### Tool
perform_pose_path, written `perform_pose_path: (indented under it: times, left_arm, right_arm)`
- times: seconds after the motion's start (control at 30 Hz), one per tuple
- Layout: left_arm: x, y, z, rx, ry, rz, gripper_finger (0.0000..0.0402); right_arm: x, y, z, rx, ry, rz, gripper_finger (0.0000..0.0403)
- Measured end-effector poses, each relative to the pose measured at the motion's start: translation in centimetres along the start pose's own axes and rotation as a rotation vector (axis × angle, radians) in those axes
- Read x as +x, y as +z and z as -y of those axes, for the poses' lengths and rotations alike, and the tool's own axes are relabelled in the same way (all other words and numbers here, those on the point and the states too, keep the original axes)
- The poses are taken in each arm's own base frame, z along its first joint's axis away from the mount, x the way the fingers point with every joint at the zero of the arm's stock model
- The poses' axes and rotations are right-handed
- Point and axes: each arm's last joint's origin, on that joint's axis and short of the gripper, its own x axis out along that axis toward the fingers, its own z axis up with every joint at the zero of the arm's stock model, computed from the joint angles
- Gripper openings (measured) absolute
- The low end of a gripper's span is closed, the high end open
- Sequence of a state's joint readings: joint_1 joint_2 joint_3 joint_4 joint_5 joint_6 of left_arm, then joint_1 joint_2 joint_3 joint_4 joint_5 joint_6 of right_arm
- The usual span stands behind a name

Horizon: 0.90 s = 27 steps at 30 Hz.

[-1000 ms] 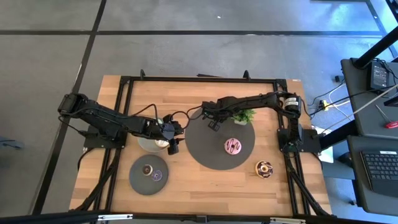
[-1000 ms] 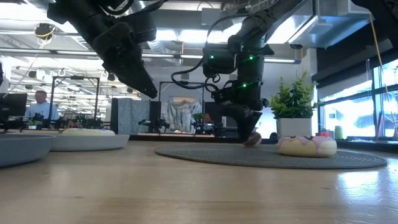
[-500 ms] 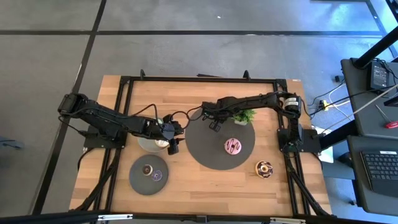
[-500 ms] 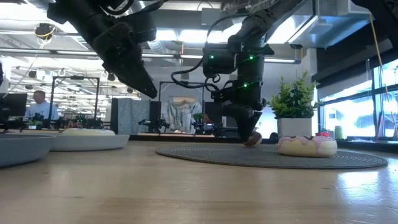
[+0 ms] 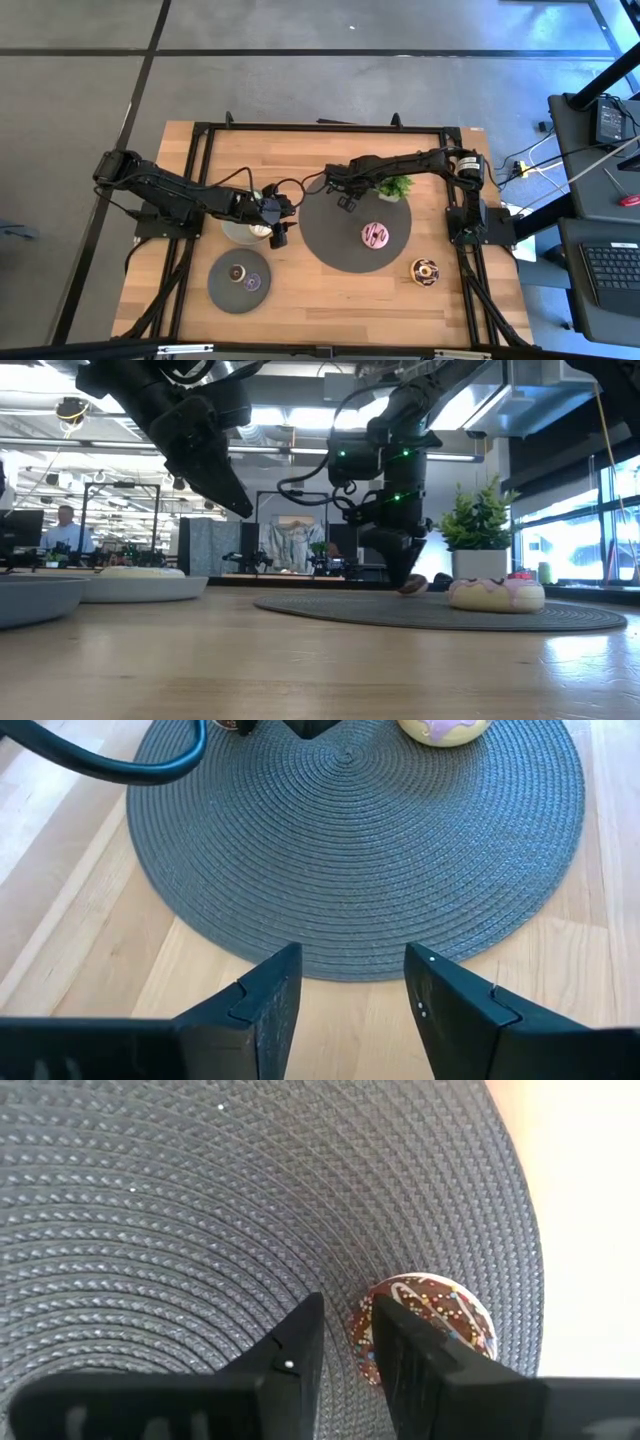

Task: Pick & Place donuts
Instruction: Put the small brown donut on the dark gray plate

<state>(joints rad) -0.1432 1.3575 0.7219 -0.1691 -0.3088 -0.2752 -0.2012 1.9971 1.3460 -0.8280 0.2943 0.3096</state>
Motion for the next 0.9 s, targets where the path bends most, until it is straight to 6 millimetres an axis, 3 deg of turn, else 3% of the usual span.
perform_pose_path:
  times: [0.9]
  left_arm:
    - [0.00, 0.00, -0.01, 0.000, 0.000, 0.000, 0.0176]
  right_arm:
    - [0.00, -0.21, 0.07, -0.058, -0.006, -0.020, 0.0096]
